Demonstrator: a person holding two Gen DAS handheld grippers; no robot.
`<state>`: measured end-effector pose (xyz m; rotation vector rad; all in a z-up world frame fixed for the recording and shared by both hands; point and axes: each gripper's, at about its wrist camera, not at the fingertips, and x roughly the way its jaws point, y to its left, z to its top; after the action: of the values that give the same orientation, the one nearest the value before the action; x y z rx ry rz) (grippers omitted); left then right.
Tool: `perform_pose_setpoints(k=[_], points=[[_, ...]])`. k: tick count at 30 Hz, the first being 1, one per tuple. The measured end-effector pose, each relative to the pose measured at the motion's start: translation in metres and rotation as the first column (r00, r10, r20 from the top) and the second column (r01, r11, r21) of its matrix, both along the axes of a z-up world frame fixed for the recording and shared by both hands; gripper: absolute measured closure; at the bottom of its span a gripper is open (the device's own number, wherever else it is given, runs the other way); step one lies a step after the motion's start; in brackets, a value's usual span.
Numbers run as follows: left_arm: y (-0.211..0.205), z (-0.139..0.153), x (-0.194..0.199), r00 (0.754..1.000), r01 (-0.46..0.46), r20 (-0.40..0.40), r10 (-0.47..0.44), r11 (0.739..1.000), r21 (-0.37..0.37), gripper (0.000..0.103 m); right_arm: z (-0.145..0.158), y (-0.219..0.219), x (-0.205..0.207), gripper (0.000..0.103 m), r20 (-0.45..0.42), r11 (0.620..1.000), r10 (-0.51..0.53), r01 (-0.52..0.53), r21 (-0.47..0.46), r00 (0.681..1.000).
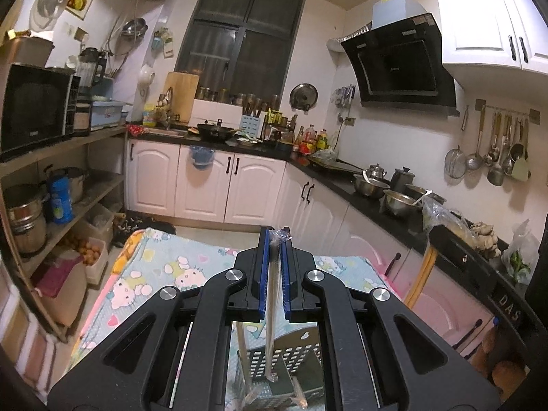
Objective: Organize utensils
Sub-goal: 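Lower both held chopsticks down into the caddy compartments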
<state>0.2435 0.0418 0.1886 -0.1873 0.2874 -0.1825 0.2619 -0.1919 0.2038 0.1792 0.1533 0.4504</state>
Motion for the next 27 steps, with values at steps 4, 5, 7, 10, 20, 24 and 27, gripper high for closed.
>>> perform_pose_setpoints(k=[4,5,7,10,20,24,27], points=[[0.000,-0.011,0.005,1.000,0.008,-0.022,-0.008,1.000,-0.005,0.101,-0.004,0.002,0.007,0.097,0.006,1.000,-0.012,0.012,0.004,1.000],[0.000,-0.014,0.006,1.000,0.010,-0.026,-0.010,1.000,-0.005,0.101,-0.005,0.002,0.008,0.097,0.006,1.000,-0.013,0.013,0.005,1.000],[-0.001,-0.019,0.007,0.999,0.010,-0.034,-0.011,1.000,-0.006,0.101,-0.005,0.002,0.008,0.097,0.008,1.000,-0.015,0.015,0.004,1.000],[0.001,-0.026,0.009,0.999,0.009,-0.042,-0.010,1.000,-0.013,0.101,-0.010,0.005,0.015,0.097,0.014,1.000,-0.014,0.014,-0.001,1.000],[-0.001,-0.039,0.014,0.998,0.019,-0.056,-0.020,1.000,-0.021,0.101,-0.027,0.019,0.028,0.097,0.026,0.999,-0.023,0.024,-0.035,0.999],[-0.003,-0.045,0.016,0.998,0.019,-0.062,-0.020,1.000,-0.012,0.101,-0.035,0.023,0.032,0.097,0.038,0.998,-0.036,0.037,-0.045,0.999],[-0.002,-0.052,0.019,0.997,0.019,-0.071,-0.020,1.000,-0.014,0.101,-0.045,0.028,0.036,0.097,0.039,0.997,-0.046,0.048,-0.061,0.998]])
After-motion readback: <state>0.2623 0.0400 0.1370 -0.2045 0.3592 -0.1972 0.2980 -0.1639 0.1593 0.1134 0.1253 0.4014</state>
